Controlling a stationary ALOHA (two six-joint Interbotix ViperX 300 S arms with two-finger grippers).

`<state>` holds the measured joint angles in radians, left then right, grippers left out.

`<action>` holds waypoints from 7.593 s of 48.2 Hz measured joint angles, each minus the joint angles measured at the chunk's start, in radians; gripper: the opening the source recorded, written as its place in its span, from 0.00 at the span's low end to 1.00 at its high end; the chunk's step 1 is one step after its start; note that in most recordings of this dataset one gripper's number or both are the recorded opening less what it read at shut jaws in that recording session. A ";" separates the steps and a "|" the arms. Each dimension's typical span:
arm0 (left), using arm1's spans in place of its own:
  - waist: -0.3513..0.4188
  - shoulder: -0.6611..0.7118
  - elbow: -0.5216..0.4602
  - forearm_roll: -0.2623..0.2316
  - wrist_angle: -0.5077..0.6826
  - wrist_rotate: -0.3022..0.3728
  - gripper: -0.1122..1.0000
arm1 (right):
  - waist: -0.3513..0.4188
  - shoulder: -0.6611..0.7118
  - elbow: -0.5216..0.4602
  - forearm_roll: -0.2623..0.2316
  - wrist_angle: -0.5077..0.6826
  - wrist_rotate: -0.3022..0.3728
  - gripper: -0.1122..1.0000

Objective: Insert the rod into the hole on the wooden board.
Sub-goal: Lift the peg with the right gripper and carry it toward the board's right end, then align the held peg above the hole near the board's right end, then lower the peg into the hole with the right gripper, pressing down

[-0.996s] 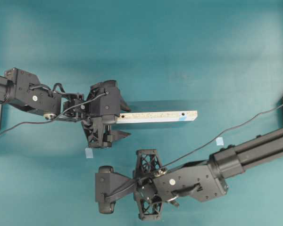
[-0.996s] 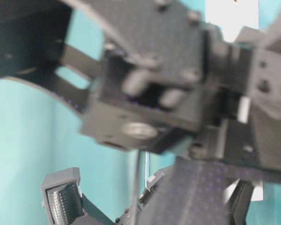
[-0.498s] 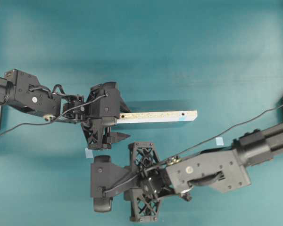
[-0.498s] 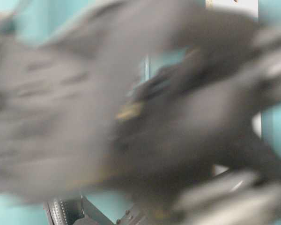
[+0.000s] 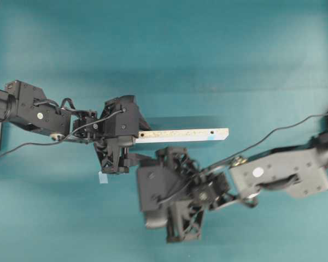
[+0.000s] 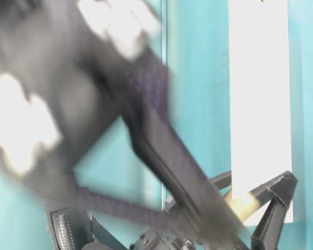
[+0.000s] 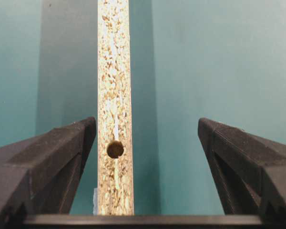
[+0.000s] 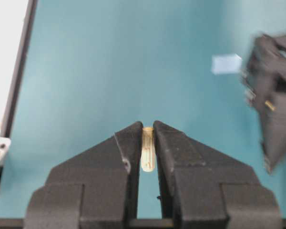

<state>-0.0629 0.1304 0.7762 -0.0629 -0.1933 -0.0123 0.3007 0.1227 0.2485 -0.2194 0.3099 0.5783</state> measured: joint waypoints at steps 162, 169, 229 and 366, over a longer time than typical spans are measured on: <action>0.034 0.002 0.014 -0.002 0.000 0.003 0.39 | -0.360 -0.336 0.862 -0.060 -1.022 -0.150 0.19; 0.034 0.002 0.014 0.000 0.000 0.002 0.39 | -0.362 -0.273 0.871 -0.054 -1.101 -0.161 0.19; 0.034 0.002 0.008 0.000 0.025 -0.020 0.39 | -0.365 -0.049 0.937 0.086 -1.457 -0.295 0.19; 0.031 0.002 0.006 0.000 0.025 -0.025 0.40 | -0.364 -0.064 0.956 0.106 -1.278 -0.302 0.19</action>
<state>-0.0322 0.1319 0.7823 -0.0629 -0.1687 -0.0368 -0.0629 0.0583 1.2042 -0.1135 -0.9679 0.2761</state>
